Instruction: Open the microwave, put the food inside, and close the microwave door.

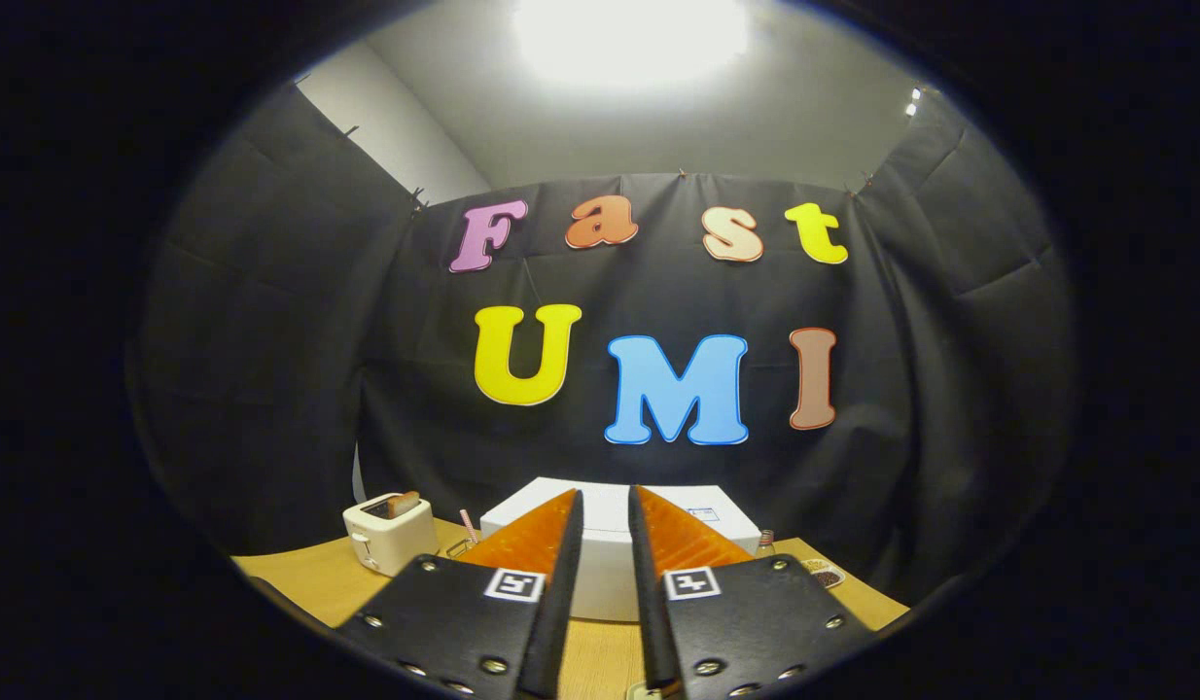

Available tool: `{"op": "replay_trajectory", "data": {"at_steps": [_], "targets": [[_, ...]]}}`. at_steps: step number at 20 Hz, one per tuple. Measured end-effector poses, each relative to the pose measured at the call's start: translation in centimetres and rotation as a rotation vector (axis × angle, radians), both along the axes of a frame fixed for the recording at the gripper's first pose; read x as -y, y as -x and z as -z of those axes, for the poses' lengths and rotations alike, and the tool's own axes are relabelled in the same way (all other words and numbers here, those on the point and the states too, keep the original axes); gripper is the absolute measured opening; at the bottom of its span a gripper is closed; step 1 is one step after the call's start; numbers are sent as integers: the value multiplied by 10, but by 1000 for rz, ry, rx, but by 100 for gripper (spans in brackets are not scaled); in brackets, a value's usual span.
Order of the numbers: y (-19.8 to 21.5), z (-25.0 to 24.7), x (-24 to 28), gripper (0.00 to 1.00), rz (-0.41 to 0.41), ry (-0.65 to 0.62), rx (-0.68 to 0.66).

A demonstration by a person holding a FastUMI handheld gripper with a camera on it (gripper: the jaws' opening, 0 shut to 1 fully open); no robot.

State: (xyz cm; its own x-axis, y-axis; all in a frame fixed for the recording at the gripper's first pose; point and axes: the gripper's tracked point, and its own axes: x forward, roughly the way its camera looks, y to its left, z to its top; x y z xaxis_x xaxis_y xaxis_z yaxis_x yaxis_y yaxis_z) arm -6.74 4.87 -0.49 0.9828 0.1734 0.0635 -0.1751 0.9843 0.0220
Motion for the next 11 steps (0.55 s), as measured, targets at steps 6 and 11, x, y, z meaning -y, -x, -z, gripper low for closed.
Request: {"op": "replay_trajectory", "data": {"at_steps": [6,11], "targets": [[-2,0,12,97,62,16,-48],[-12,4,20,96,56,-60,-101]]}}
